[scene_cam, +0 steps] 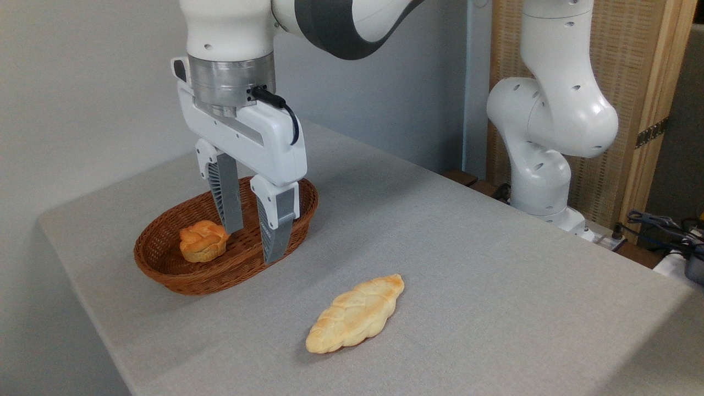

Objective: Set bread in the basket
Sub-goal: 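Move the open gripper over the braided bread loaf and lower it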

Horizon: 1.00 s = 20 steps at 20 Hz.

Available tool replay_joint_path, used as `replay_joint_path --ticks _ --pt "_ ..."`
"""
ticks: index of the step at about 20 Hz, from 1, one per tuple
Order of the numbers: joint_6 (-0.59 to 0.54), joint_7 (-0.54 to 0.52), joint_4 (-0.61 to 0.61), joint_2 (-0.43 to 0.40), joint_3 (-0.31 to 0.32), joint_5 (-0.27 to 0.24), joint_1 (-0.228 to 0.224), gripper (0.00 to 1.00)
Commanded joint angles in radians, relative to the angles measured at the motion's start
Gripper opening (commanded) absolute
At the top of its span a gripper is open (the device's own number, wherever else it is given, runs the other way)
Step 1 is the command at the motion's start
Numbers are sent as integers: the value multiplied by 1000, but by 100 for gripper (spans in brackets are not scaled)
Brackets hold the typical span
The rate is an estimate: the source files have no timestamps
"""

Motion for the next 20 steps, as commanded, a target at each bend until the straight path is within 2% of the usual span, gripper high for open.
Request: replay_joint_path --ticks 1,3,6,9,12,14,20 --pt "-40 15 -38 -27 12 -3 -6 100" --pt "-45 13 -65 -44 12 -1 -6 100" --pt "-43 16 -169 -81 15 3 -5 100" --pt "-43 16 -226 -82 13 42 -5 100" --pt "-43 18 -253 -82 15 43 -5 100" --pt "-34 24 -268 -82 39 45 -5 100" --pt "-17 125 -282 -69 88 45 -3 100"
